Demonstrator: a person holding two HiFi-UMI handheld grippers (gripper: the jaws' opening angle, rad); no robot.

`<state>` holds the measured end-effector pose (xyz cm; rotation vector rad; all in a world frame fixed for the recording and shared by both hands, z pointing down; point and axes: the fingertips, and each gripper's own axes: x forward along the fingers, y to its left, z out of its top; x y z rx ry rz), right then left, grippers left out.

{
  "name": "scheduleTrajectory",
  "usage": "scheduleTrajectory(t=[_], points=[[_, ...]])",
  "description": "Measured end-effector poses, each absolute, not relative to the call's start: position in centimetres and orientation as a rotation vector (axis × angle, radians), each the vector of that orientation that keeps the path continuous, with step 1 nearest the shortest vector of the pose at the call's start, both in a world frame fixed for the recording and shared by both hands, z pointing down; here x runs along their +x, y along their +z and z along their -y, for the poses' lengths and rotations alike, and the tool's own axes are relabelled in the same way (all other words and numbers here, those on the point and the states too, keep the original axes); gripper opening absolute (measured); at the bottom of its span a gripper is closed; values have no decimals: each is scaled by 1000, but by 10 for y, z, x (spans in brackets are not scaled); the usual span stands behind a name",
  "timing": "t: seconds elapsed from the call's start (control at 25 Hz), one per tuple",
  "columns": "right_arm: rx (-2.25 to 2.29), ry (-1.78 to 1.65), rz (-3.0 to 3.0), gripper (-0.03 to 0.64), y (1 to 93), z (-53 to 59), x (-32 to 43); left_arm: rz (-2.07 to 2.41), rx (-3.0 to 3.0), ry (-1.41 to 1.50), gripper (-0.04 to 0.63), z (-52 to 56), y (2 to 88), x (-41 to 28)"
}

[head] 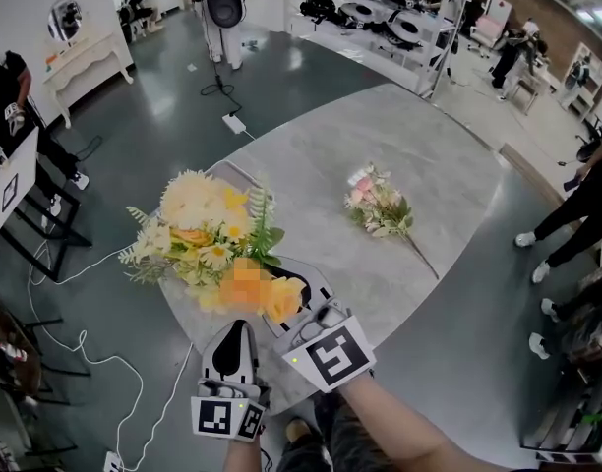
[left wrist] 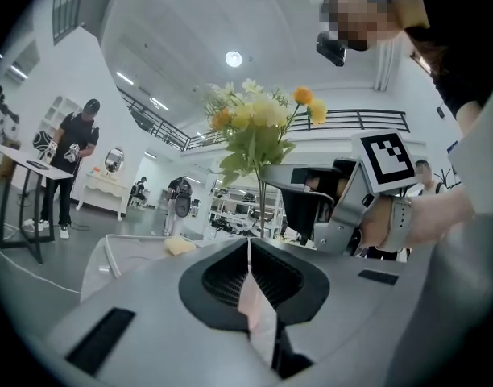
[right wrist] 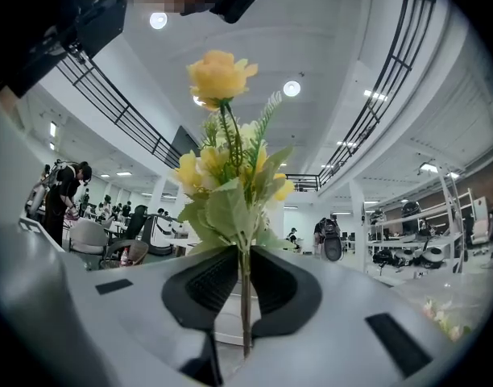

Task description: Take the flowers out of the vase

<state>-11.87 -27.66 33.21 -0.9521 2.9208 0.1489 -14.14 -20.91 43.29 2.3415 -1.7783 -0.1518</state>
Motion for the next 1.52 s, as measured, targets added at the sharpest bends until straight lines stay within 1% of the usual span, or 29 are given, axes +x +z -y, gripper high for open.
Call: scheduleTrajectory(t=[0.6, 0.88, 1.52], points=[[-992, 71, -2865, 60, 322, 268, -116, 1767, 2360, -161, 21, 197, 433, -156], [-1011, 121, -2874, 60, 309, 269, -81, 1745, 2380, -144, 21, 198, 417, -129], [-1091, 69, -2828, 60, 310, 223, -50, 1733, 2390, -125, 21, 158, 413, -130]])
